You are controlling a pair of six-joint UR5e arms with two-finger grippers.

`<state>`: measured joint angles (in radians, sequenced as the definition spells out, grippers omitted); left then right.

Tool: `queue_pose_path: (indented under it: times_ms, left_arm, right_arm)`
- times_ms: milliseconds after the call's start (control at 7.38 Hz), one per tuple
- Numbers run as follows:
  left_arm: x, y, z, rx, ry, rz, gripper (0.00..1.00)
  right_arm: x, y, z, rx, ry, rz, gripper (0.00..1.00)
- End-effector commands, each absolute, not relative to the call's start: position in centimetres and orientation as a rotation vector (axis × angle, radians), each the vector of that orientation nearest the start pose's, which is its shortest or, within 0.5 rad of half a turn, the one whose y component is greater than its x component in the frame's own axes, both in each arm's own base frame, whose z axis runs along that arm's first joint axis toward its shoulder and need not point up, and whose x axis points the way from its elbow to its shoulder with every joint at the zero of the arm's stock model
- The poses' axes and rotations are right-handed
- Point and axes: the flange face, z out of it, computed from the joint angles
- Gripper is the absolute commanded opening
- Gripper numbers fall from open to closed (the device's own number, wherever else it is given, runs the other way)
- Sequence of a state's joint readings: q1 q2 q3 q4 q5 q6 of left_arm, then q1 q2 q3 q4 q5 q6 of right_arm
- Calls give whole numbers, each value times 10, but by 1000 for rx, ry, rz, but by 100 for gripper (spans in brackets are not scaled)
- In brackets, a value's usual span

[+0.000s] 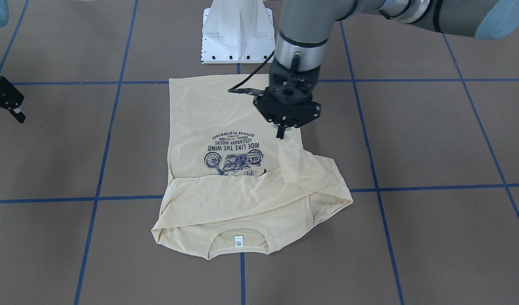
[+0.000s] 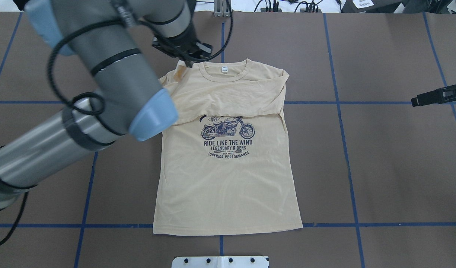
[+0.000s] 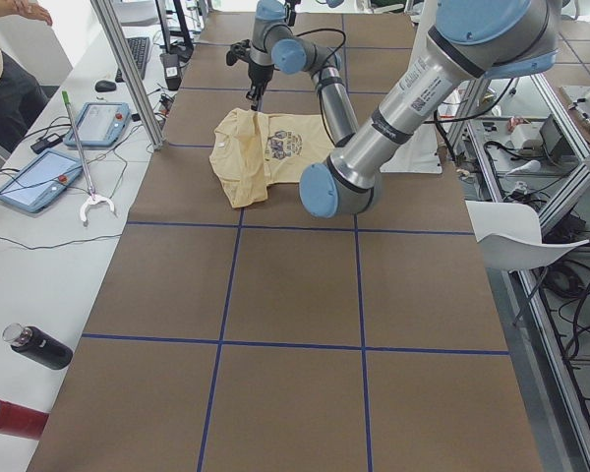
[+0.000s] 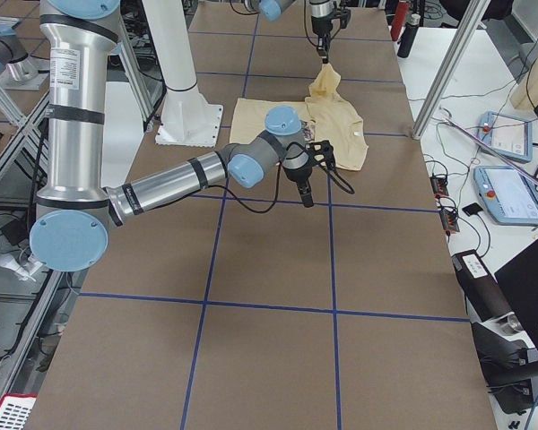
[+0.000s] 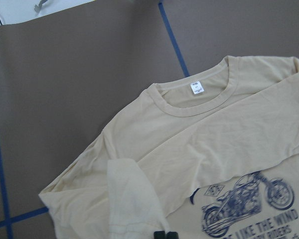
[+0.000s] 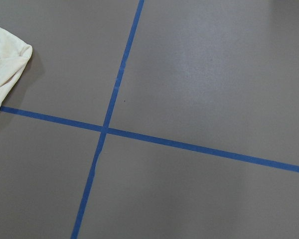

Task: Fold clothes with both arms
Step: 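Carry the sleeve with the left gripper across the shirt body and release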

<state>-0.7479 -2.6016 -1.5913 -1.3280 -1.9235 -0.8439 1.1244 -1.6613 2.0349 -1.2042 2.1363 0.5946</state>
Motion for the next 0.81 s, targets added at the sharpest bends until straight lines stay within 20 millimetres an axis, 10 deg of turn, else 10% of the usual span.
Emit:
queue_pose_path:
  times_ms: [0, 135, 271, 406, 677]
  left_arm:
    - [592, -553, -27, 195, 829, -21, 0]
    - [633, -560, -34, 190, 850, -86, 0]
    - [642, -561, -44, 177, 880, -131, 79]
    - [651, -551, -49, 151, 910, -177, 100]
    - [647, -547, -63, 183, 933, -128, 100]
  right_arm:
    - [-125, -447, 438, 355, -823, -70, 100]
    - [-125, -447, 438, 355, -823, -70, 100]
    - [-125, -447, 438, 355, -823, -70, 100]
    - [-125, -447, 437, 357, -824, -70, 100]
    - [-127, -450, 432, 367, -829, -73, 100]
